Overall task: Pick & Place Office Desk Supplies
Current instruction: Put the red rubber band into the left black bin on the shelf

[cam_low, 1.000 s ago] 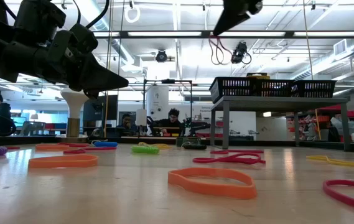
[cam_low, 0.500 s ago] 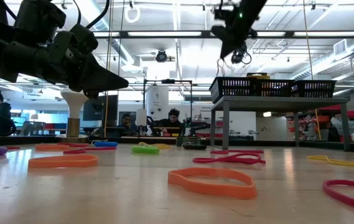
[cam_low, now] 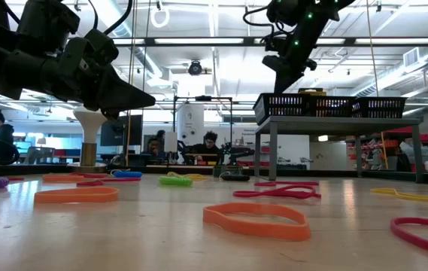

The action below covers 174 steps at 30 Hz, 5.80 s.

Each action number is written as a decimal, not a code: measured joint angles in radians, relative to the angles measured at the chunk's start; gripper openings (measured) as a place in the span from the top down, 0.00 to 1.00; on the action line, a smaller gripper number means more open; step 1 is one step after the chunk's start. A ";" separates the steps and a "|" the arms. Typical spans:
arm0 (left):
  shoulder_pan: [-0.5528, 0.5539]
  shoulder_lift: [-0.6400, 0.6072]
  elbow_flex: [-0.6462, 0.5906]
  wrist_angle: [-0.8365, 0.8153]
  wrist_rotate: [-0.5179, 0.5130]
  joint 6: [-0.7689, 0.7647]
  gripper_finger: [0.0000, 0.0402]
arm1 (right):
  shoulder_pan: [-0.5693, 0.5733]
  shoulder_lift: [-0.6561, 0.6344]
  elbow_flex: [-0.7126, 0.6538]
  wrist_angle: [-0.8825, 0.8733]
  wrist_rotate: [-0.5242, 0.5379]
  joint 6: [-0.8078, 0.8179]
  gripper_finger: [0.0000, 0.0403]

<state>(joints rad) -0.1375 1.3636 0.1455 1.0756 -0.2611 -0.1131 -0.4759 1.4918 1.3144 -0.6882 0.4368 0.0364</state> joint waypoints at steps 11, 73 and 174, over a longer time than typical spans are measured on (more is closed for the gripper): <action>0.000 0.000 0.000 0.000 0.000 0.000 0.98 | 0.015 -0.018 0.000 -0.032 0.002 -0.034 0.72; -0.001 0.000 0.227 -0.570 0.079 -0.174 0.98 | 0.721 -0.153 -0.916 1.132 0.006 -0.034 0.98; -0.083 0.225 0.228 -0.083 -0.306 0.042 0.99 | 0.715 -0.145 -0.916 1.283 -0.134 0.056 0.86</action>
<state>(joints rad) -0.2202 1.5888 0.3740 0.9928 -0.5672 -0.0706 0.2390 1.3470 0.3985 0.5949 0.3028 0.0921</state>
